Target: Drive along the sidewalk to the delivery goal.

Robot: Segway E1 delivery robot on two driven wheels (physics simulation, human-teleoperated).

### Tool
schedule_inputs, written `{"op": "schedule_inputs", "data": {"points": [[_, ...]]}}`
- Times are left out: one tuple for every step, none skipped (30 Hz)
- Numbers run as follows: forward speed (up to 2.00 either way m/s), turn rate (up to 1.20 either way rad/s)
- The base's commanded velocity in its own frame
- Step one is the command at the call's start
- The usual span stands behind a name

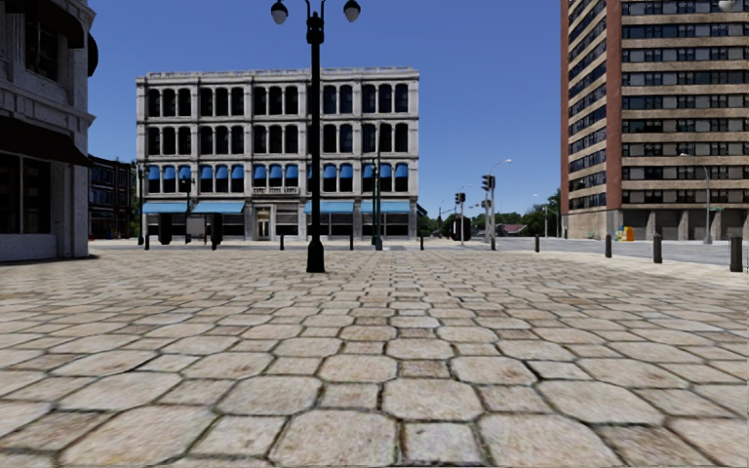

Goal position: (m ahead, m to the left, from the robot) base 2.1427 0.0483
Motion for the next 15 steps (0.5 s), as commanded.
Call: {"op": "schedule_inputs", "data": {"points": [[1.78, 0.05], [1.78, 0.0], [1.78, 0.0], [1.78, 0.0], [1.78, 0.0], [1.78, 0.0], [1.78, 0.0], [1.78, 0.0], [1.78, 0.0], [1.78, 0.0], [1.78, 0.0], [1.78, 0.0], [1.78, 0.0], [1.78, 0.0], [1.78, 0.0]]}}
